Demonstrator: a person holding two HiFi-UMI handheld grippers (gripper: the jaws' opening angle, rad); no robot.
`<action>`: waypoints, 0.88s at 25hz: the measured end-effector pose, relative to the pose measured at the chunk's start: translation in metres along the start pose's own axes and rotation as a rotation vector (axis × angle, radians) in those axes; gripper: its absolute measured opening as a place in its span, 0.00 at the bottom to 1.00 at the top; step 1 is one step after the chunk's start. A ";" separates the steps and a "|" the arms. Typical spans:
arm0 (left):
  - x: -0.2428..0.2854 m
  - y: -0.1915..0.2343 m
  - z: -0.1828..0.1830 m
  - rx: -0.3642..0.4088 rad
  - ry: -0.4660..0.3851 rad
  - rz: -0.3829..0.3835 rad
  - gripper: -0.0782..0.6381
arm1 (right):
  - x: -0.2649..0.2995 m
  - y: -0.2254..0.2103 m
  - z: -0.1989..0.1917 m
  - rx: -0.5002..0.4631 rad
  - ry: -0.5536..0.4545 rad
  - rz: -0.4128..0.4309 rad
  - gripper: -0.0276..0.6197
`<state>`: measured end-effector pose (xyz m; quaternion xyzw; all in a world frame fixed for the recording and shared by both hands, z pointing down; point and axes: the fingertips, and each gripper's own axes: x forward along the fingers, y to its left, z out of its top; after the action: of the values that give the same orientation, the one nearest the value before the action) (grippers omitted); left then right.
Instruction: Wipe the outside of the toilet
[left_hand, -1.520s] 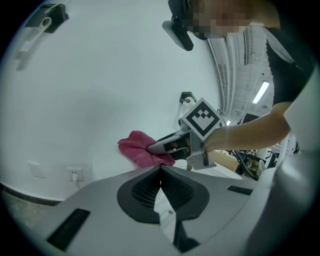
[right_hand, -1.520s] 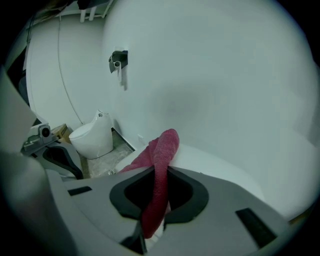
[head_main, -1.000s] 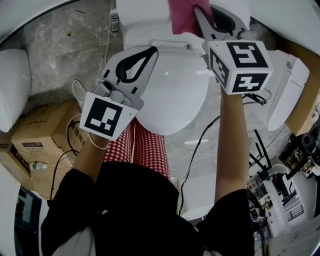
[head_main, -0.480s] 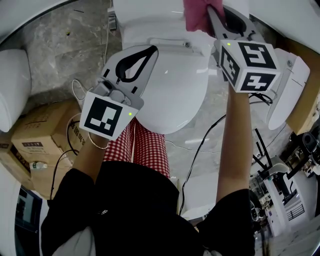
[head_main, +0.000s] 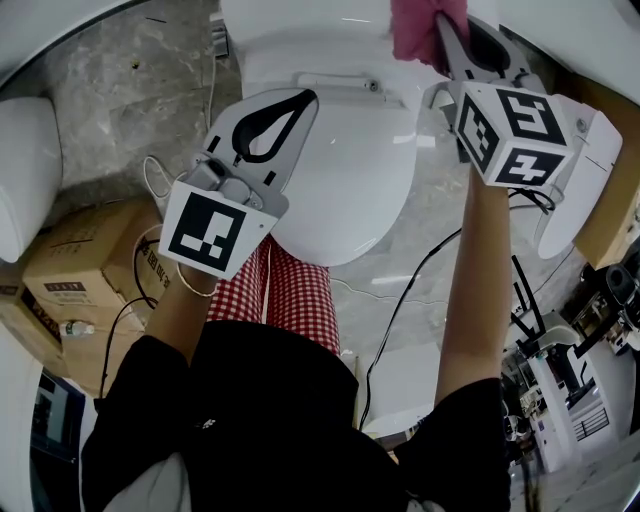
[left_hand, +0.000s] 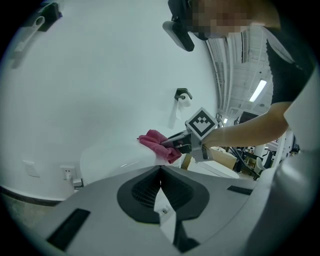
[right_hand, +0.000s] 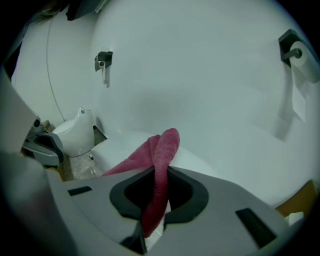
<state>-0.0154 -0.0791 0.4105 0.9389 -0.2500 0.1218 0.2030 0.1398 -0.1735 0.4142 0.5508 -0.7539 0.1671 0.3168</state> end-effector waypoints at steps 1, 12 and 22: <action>0.000 0.000 0.000 0.001 0.000 0.001 0.12 | -0.001 -0.002 -0.001 -0.001 -0.003 -0.008 0.13; 0.006 -0.004 -0.001 0.004 0.006 -0.001 0.12 | -0.011 -0.030 -0.019 0.020 0.008 -0.065 0.13; 0.013 -0.012 -0.007 0.002 0.020 -0.011 0.12 | -0.021 -0.062 -0.047 0.082 0.040 -0.146 0.13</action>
<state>0.0009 -0.0720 0.4173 0.9393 -0.2425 0.1302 0.2051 0.2158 -0.1516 0.4293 0.6133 -0.6979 0.1851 0.3202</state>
